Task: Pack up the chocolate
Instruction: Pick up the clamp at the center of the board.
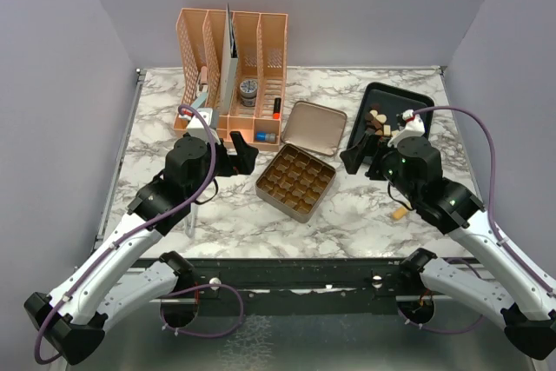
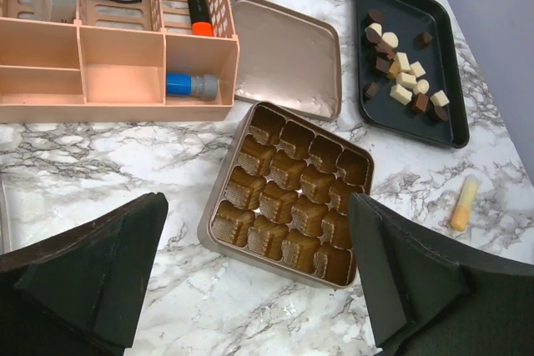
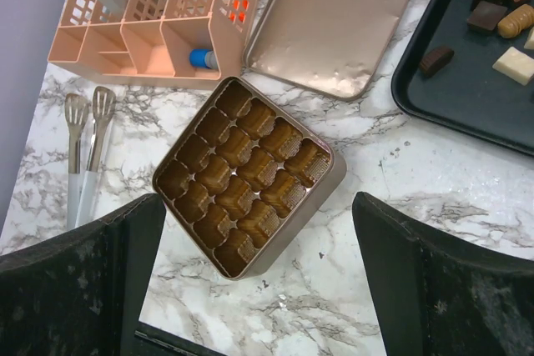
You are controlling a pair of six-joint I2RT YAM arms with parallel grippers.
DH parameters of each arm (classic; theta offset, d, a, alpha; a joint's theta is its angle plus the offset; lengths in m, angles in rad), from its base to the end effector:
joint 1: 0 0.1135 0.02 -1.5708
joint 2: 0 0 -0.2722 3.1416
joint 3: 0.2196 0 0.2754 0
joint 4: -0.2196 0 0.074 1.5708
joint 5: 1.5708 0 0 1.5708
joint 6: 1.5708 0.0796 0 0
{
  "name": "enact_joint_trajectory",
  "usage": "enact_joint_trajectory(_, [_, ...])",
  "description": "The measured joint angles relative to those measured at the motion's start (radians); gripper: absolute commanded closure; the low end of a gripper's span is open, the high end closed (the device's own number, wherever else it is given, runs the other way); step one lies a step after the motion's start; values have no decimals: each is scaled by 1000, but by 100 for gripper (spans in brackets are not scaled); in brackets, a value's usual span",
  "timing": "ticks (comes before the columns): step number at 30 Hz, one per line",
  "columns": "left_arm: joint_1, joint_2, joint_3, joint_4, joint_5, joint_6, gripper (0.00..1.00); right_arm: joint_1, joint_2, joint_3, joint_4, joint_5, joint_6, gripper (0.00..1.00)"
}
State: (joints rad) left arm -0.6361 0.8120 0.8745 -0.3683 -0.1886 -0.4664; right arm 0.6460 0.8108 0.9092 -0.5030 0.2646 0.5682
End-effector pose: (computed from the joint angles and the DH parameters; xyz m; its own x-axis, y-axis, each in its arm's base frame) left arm 0.2038 -0.1320 0.3419 -0.4140 -0.2433 -0.8771 0.2839 0.8810 -0.3784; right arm 0.1984 0.1235 0.3375 -0.4743 0.2929 -0.8302 -0.1588 0.8991 0.4079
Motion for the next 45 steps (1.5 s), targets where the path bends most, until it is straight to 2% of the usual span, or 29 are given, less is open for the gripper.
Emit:
enact_joint_trajectory(9, [0,33,0,-2,-19,4,1,0,-8,-9,-2,1,-1,0])
enact_joint_trajectory(20, [22,271,29,-115,-128,-43,1,0,-39,-11,-8,-9,-18,0])
enact_joint_trajectory(24, [110,324,32,-163,-138,-80,1,0,-65,-11,-7,-24,-35,0])
enact_joint_trajectory(34, [443,313,-59,-204,-153,-163,1,0,-113,-11,-6,-47,-74,0])
enact_joint_trajectory(45, [535,423,-122,-203,-152,-218,1,0,-170,-11,9,-68,-95,0])
